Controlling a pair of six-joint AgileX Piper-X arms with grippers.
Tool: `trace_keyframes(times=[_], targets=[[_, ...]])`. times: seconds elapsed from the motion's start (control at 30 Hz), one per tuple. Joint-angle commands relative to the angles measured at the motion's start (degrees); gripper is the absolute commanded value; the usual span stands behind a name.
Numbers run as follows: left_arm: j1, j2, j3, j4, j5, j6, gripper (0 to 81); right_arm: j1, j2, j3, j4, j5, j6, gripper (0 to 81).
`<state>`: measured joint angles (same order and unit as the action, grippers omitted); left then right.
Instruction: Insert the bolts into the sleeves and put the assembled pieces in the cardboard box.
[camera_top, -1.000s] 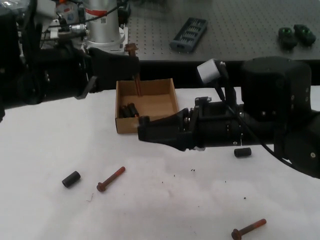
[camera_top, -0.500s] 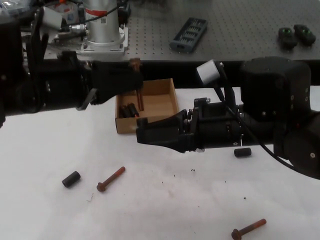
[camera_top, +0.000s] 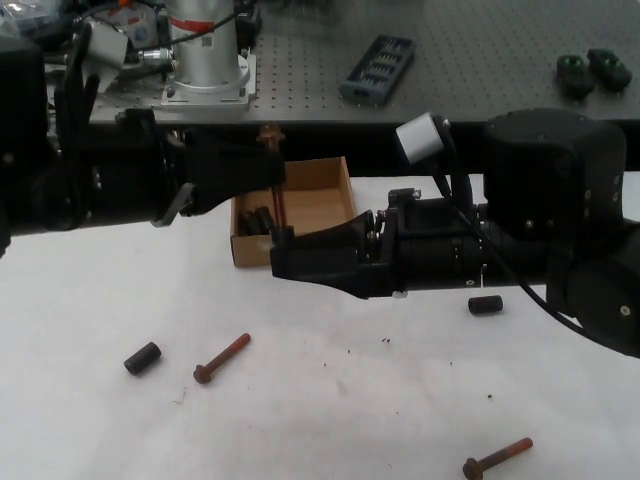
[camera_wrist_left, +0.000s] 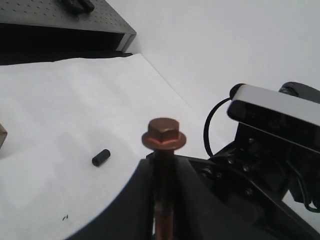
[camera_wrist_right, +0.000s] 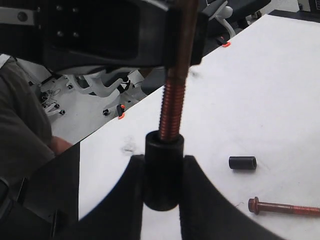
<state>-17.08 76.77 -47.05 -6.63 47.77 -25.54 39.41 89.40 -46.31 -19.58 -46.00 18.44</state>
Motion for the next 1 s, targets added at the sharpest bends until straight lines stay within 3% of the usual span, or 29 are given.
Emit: trace_keyframes(times=[0.0, 0.97], targets=[[-0.25, -0.75, -0.18, -0.43, 0.55, -0.99, 0.6, 0.07, 0.02, -0.77, -1.36, -1.27, -0.42, 4.4], [-0.25, -0.75, -0.11, 14.19, 8.68, 3.25, 0.6, 0.07, 0.02, -0.77, -1.8, -1.26, -0.42, 4.4]])
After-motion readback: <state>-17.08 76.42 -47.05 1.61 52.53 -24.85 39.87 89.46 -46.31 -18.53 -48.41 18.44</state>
